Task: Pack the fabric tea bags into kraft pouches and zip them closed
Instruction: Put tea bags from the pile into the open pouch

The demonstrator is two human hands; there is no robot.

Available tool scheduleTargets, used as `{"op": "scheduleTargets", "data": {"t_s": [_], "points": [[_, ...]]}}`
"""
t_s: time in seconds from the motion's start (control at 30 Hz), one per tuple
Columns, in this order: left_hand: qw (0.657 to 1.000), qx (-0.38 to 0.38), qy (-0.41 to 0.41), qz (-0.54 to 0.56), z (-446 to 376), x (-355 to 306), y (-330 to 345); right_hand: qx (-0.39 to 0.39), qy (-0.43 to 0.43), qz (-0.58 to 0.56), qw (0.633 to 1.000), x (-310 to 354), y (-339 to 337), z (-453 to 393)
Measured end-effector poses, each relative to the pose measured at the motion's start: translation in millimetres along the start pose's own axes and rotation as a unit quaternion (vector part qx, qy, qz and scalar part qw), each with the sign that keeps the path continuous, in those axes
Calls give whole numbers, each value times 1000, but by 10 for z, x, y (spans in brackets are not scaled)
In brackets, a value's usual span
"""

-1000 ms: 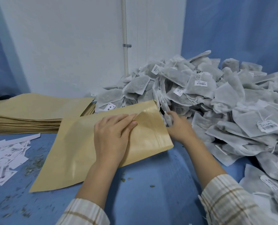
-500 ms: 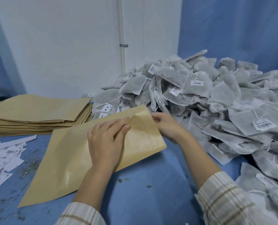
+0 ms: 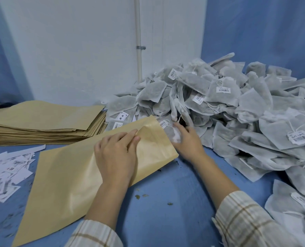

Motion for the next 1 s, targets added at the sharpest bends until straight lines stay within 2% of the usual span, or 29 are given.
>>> {"op": "scheduleTargets", "data": {"t_s": [0.07,0.13,0.2,0.27,0.33,0.4,0.43,0.5,0.57,0.6,0.63,0.67,0.7,0.77,0.8,0.9,1.0], "points": [[1000,2,0,-2,-2,3,5,-24,-25,23,999,-72,74,16],[1000,5,-2,-6,-5,16,8,-109,-26,2,994,-101,-11,-22],[1000,4,-10,-9,-11,41,4,-183,19,-117,976,-114,-161,-15],[1000,5,-17,-6,-17,58,6,-211,97,-293,928,-142,-276,0],[1000,8,-21,0,-23,66,7,-180,143,-422,877,-138,-350,-7],[1000,9,-24,8,-29,70,2,-113,145,-478,859,-105,-425,-39],[1000,9,-26,13,-30,72,-1,-86,137,-477,864,-91,-454,-52],[999,11,-29,21,-32,78,-3,-67,101,-381,917,-103,-491,-78],[999,14,-29,20,-37,82,-3,-93,22,-202,975,-110,-521,-119],[999,15,-29,20,-39,82,-4,-119,-10,-138,983,-92,-554,-127],[999,14,-29,21,-40,80,-5,-149,-22,-123,981,-62,-599,-124],[999,12,-30,22,-39,76,-8,-168,-19,-146,975,-37,-655,-119],[999,9,-32,24,-39,74,-11,-168,-7,-215,962,-25,-698,-120],[999,2,-37,31,-47,74,-24,-115,26,-375,919,23,-704,-105],[999,1,-38,32,-52,74,-30,-92,37,-419,903,52,-691,-102],[998,5,-35,60,-70,68,-45,-40,40,-429,902,137,-596,-85],[991,5,-22,133,-85,16,-77,22,44,-444,894,262,-440,-2]]}}
Point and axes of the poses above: each hand's wrist, its own z-axis away from the middle knuckle, its own y-axis out of the palm, x = y × z, the point moved 4 cm from there along -z, towards the middle knuckle, and after that the axes turned 10 degrees about -x, right-handed, at the moved point
